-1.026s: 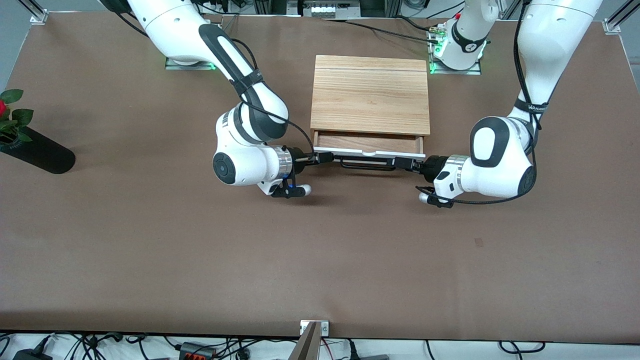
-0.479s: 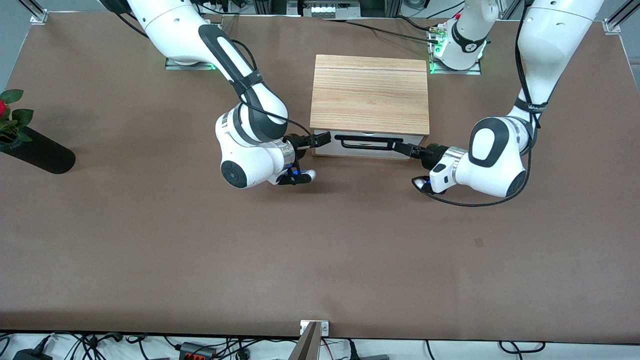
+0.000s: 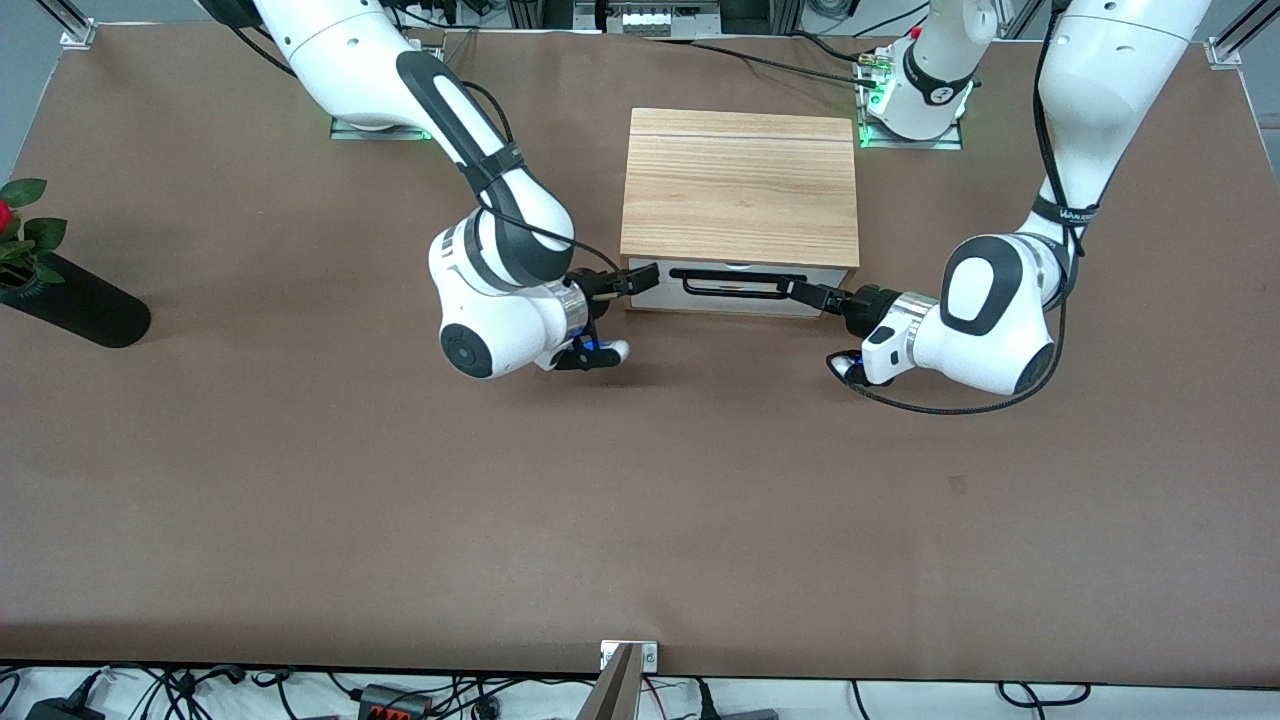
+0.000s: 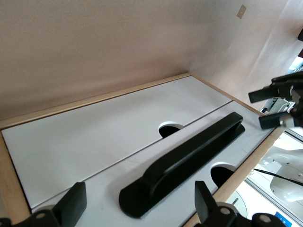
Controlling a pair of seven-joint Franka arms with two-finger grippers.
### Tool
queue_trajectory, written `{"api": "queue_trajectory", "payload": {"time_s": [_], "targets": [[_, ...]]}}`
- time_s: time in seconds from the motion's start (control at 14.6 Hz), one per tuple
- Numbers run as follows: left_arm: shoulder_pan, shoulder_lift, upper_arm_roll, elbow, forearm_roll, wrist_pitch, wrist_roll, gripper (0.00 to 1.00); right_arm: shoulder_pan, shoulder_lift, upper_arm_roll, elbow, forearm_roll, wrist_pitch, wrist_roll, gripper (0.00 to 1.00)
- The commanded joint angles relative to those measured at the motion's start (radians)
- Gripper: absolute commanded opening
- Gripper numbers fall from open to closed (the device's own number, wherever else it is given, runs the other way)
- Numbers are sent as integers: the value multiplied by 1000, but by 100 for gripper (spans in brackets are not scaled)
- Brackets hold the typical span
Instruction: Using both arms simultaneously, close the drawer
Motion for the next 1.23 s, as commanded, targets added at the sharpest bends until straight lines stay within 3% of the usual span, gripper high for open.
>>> {"api": "queue_trajectory", "payload": {"time_s": [0.0,0.27,0.62,0.82,0.96,1.09,1.16], "targets": [[7,-31,33,52,63,-41,-1,100,-39,16,-22,84,5,20,-9,100],[33,-33,38,323,337,-135,-4,100,-54,8,-120,150,0,31,-6,100],[45,-39,55,491,700,-209,-7,100,-67,-58,-275,203,-212,-72,-9,100],[47,-39,105,613,809,-313,-7,100,-67,-72,-410,293,-377,-139,-19,100],[44,-39,107,696,853,-457,-24,100,-62,-87,-493,347,-453,-159,-19,100],[45,-38,108,773,852,-545,-85,100,-65,-122,-554,352,-471,-188,-26,100],[45,-44,110,781,844,-568,-117,100,-74,-142,-552,352,-474,-187,-21,100]]}}
